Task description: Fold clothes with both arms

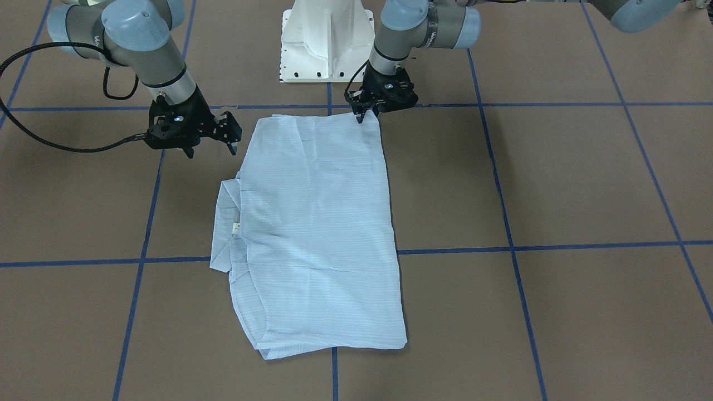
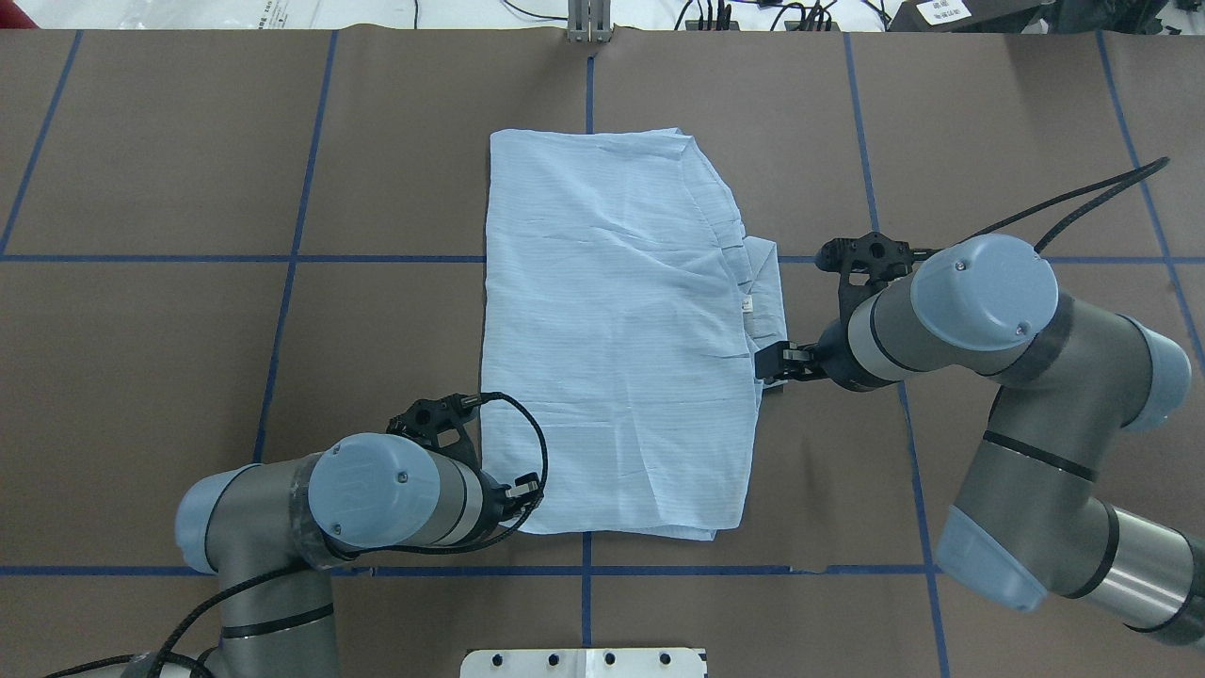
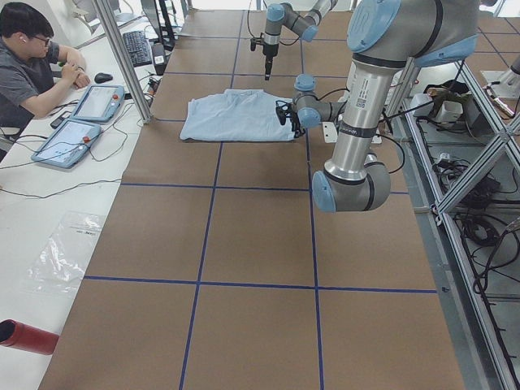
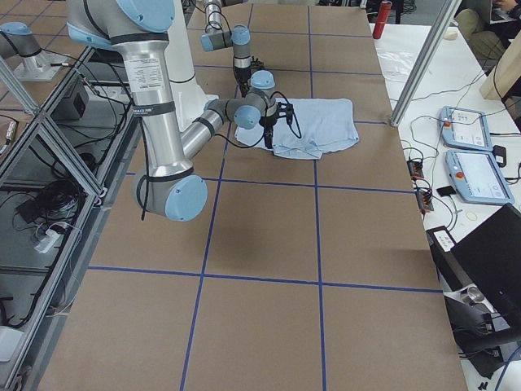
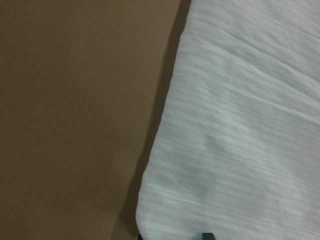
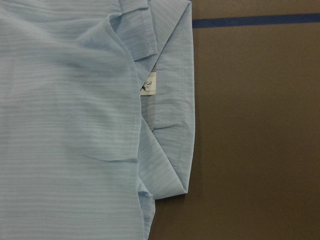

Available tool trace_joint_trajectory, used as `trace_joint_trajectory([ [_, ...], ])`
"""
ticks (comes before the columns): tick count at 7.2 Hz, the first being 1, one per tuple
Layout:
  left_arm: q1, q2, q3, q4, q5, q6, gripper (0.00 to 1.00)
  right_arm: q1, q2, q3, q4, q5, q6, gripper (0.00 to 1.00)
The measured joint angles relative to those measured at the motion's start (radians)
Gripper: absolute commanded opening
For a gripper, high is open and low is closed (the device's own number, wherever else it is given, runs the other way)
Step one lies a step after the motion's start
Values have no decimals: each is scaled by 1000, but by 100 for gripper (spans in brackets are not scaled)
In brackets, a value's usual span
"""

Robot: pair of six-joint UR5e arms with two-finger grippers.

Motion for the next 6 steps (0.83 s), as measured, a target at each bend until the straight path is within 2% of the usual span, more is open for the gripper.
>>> trace_joint_trajectory([
  [1,-6,1,1,1,0,1,39,0,0,-1,0,0,0,100],
  [3,-11,1,1,2,0,1,20,-1,0,-1,0,-2,0,100],
  [4,-11,1,0,2,0,0,6,-1,-1,-1,0,-3,0,100],
  [5,-10,0,-3,4,-1,-1,0,-1,-1,0,0,-3,0,100],
  [6,-9,-1,-8,14,-2,-1,0,-3,-1,1,0,-2,1,100],
])
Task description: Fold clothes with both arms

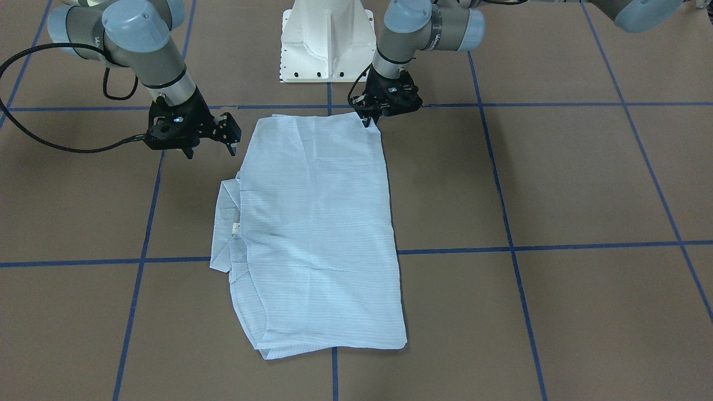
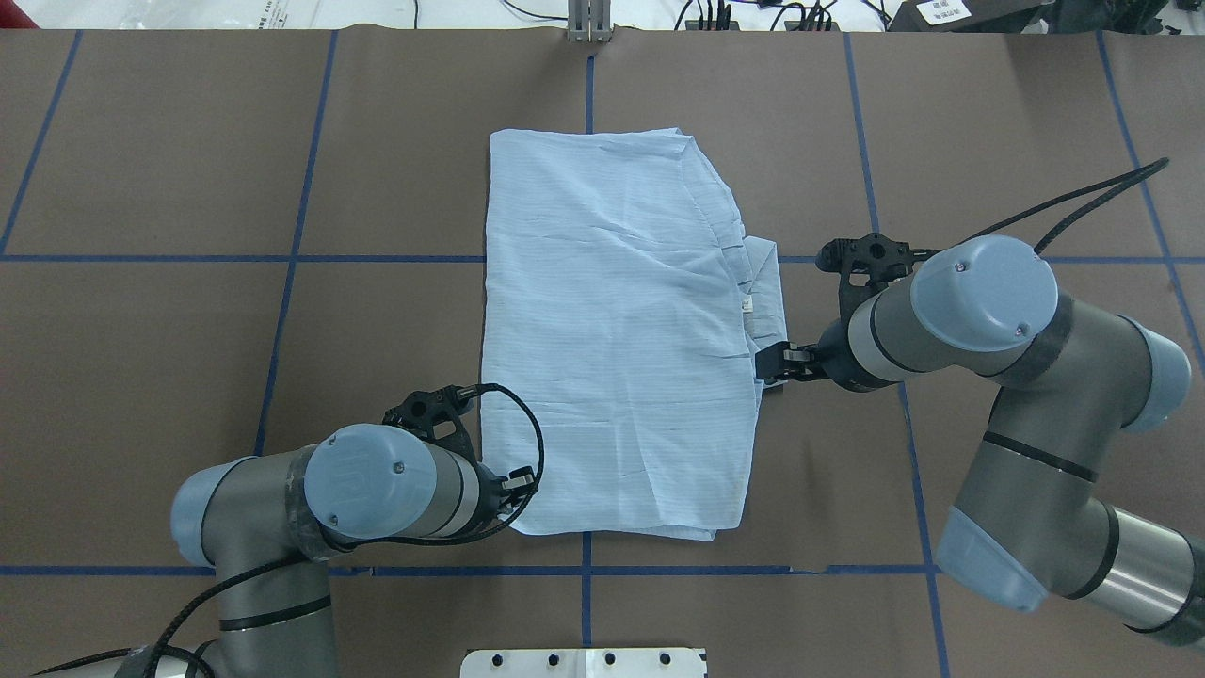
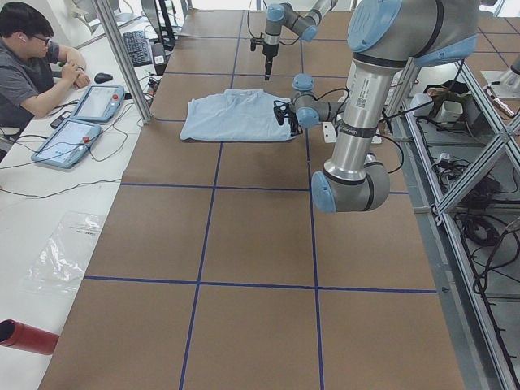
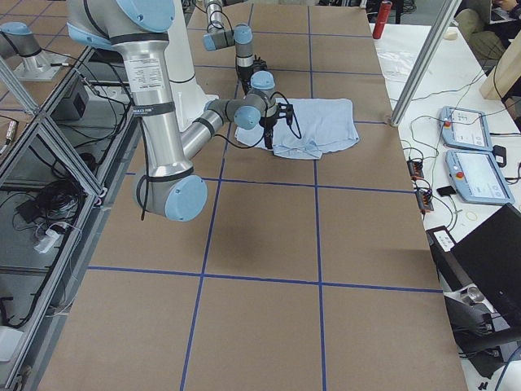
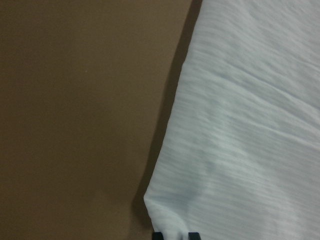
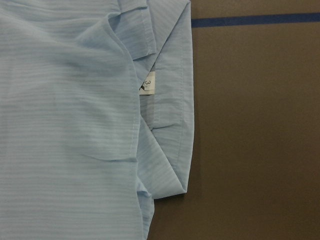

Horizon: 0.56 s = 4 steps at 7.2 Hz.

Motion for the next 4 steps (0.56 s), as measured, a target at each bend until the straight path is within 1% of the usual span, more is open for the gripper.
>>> trace_joint_trajectory([
  [2,1,-1,-25,20,-3,0,0,-23,5,3,0,-5,76,100],
  [4,1,-3,-42,33,-5,1,0,-92,16,14,0,-56,216,100],
])
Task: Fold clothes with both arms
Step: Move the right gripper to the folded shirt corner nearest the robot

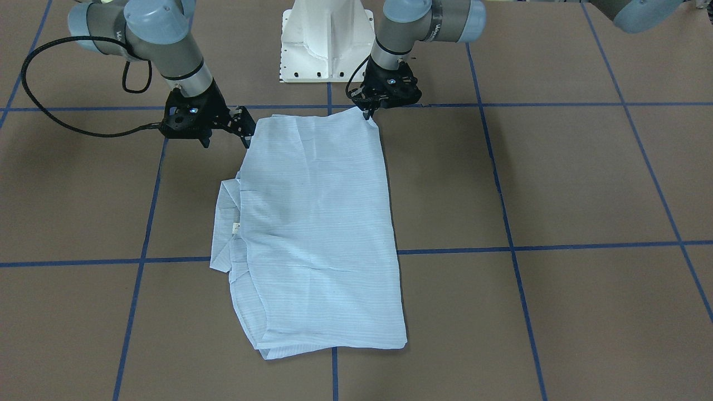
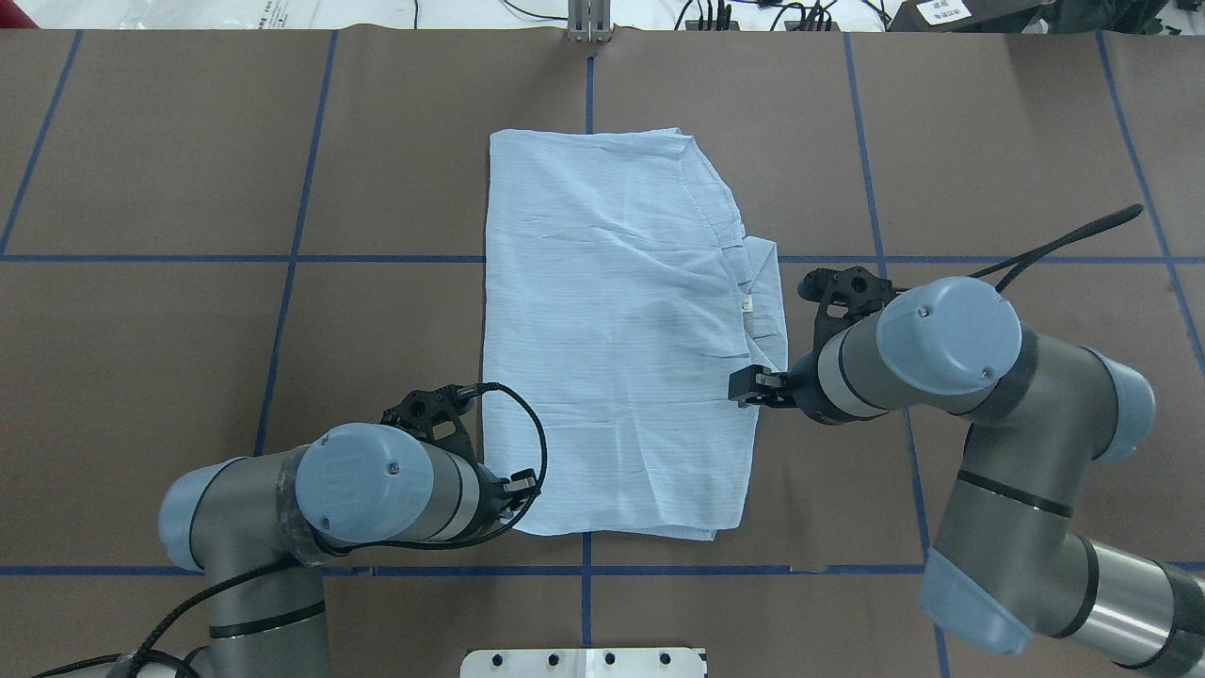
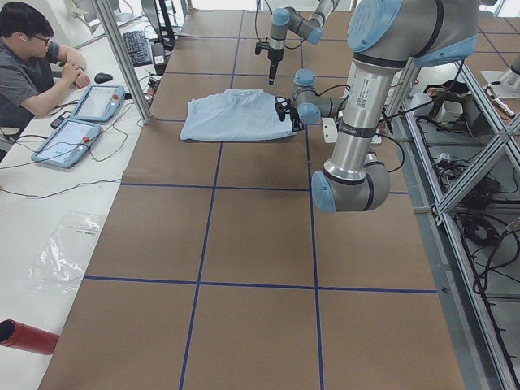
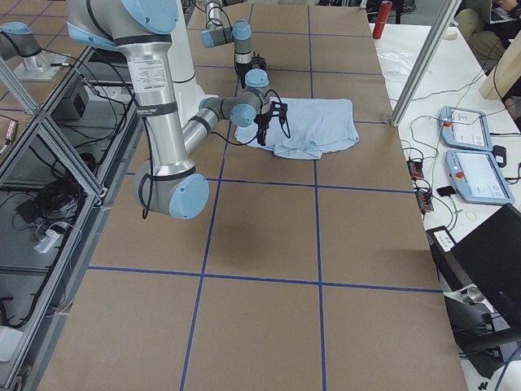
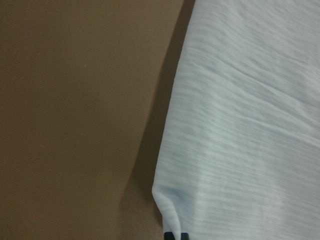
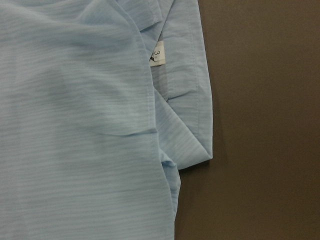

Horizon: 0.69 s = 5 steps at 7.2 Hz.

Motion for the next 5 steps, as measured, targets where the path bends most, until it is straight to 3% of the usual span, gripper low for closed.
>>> trace_joint_trajectory([
  [3,0,-5,-3,5,-1,0,0,-146,35,9,-13,-126,328,100],
  [5,-1,-5,-2,5,-1,0,0,-247,79,3,-114,-211,496,100],
])
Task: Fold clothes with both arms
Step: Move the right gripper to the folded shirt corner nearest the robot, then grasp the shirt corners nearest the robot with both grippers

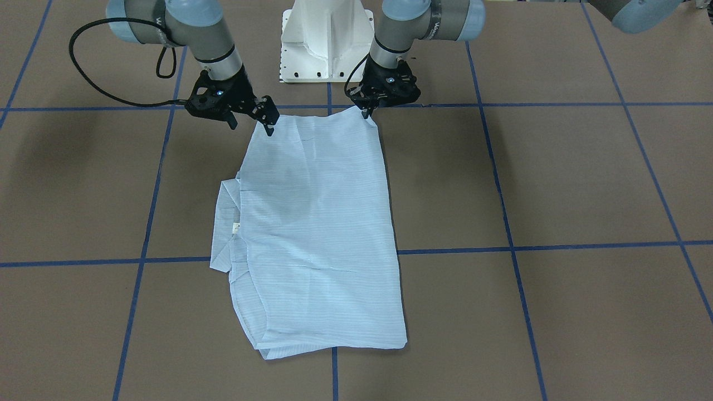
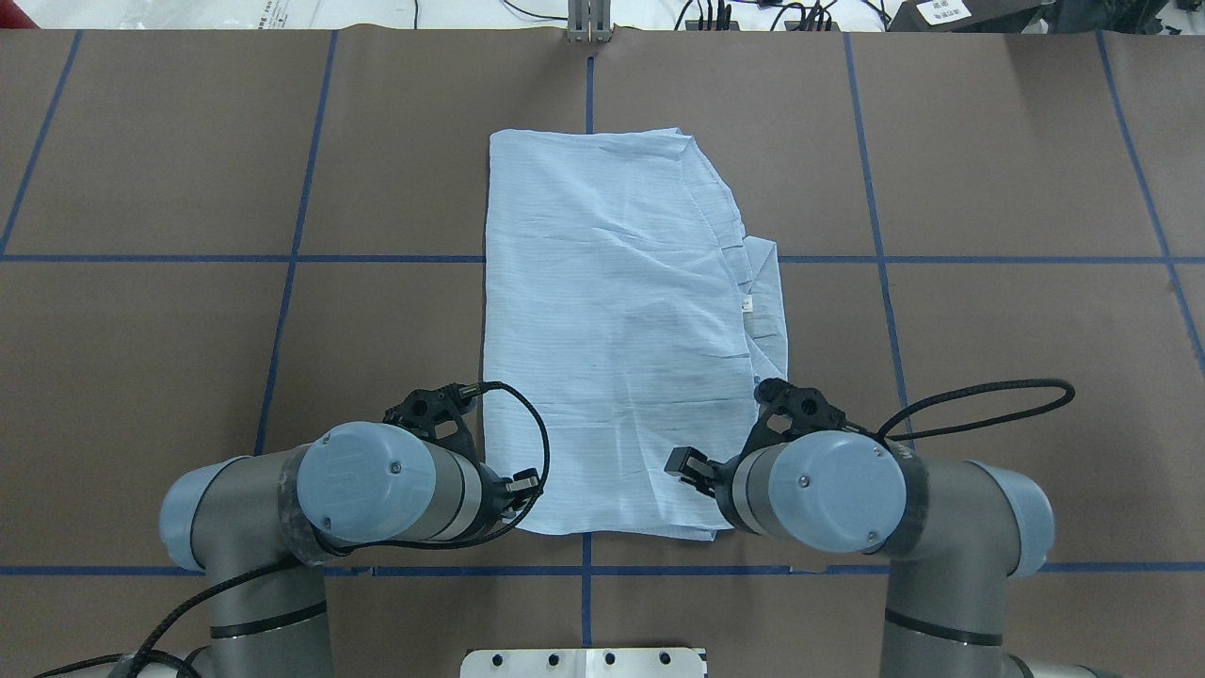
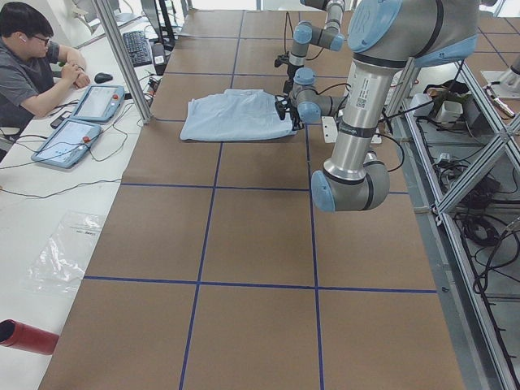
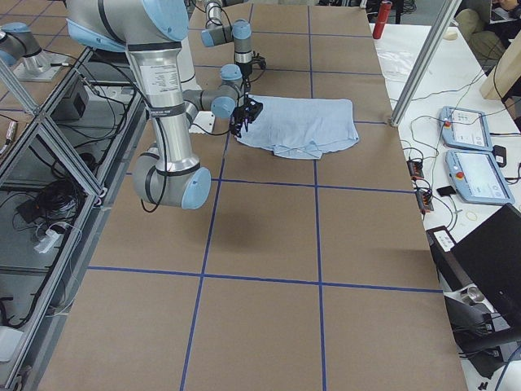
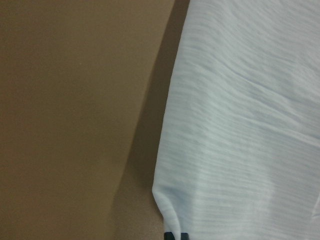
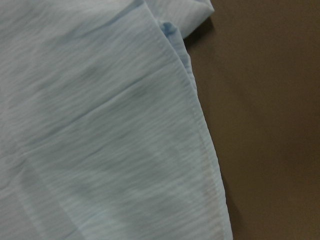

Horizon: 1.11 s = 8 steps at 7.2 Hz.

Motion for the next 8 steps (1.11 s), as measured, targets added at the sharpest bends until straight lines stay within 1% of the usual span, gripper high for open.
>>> trace_joint_trajectory([
  [1,0,0,0,0,0,0,0,-27,35,-4,-68,-18,51,100],
  [2,0,0,0,0,0,0,0,-40,56,-13,-104,-26,78,100],
  [5,0,0,0,-1,1,0,0,-47,89,-76,-122,-53,92,100],
  [8,1,-1,-1,-1,1,0,0,-50,92,-106,-121,-62,94,100],
])
